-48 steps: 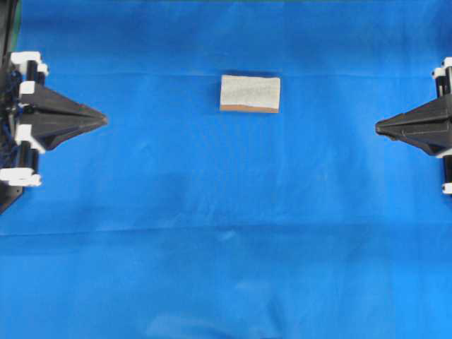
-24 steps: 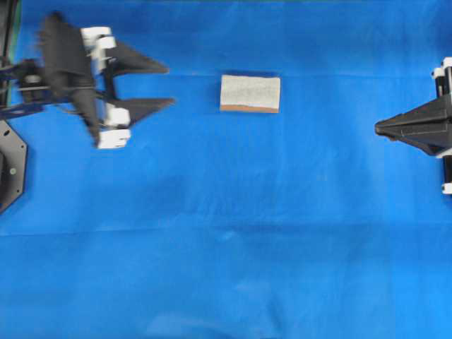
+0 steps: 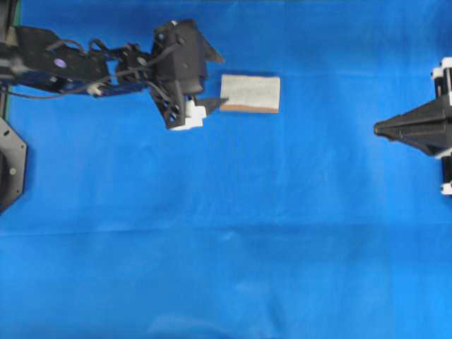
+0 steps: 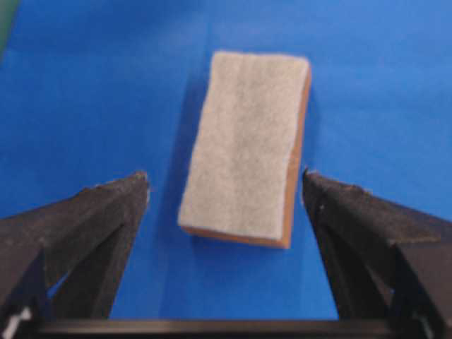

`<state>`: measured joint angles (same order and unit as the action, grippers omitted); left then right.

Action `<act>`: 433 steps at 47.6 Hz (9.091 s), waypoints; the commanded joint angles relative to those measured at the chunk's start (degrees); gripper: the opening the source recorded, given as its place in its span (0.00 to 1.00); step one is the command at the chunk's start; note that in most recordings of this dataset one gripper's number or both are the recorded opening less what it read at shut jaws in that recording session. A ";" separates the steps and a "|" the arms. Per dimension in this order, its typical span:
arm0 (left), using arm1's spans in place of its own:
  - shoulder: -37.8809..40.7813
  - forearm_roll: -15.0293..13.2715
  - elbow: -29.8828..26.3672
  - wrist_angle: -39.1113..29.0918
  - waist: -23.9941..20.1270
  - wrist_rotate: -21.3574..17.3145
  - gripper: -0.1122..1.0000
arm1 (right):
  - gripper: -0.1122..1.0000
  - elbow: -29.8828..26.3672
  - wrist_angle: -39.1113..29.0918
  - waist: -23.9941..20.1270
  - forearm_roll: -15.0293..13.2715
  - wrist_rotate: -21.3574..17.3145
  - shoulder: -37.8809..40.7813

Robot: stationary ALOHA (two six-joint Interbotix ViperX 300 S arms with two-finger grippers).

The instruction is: Hand over the sponge with the left arm and wipe it with the right arm.

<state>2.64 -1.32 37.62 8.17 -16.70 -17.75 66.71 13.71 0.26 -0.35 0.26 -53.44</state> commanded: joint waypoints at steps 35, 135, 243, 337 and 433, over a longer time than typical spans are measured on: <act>13.10 0.00 -6.59 0.18 -2.11 -0.26 0.95 | 0.11 -1.32 -1.32 0.62 0.00 0.00 0.97; -8.70 -0.35 -6.15 -19.07 17.58 15.12 0.29 | 0.11 -8.96 -9.76 -0.62 0.44 -5.27 11.07; -8.79 -0.18 -6.15 -16.61 17.14 14.59 0.25 | 0.38 -27.07 -14.77 -2.20 0.00 -12.22 45.44; -22.68 -0.18 6.24 -9.49 18.37 15.21 0.83 | 0.36 -29.71 -16.00 -2.20 -7.47 -11.69 61.52; -22.59 -0.18 6.42 -9.32 18.81 15.21 0.83 | 0.34 -30.32 -23.12 0.44 -17.49 -19.07 60.12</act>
<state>-18.98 -1.49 43.77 -1.67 1.85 -2.46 36.65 -9.14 -3.60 -15.73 -18.90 8.00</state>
